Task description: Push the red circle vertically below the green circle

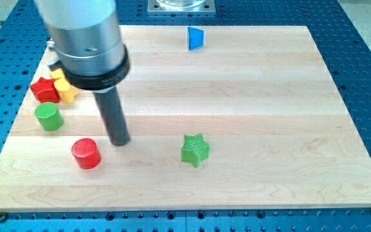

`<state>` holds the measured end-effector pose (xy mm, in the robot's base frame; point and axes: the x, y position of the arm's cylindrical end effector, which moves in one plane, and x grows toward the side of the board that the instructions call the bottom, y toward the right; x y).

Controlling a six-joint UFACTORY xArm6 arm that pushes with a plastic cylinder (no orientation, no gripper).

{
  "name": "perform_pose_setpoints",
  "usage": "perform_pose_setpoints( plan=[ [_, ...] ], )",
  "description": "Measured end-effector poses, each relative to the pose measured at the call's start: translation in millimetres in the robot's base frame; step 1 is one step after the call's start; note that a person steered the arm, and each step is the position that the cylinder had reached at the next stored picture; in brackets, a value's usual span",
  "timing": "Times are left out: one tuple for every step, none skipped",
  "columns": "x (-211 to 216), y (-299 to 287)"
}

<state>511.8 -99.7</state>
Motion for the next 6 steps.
perform_pose_setpoints(
  plan=[
    [22,-43],
    [24,-109],
    [18,-108],
    [17,-194],
    [11,-204],
    [-14,-195]
  ],
)
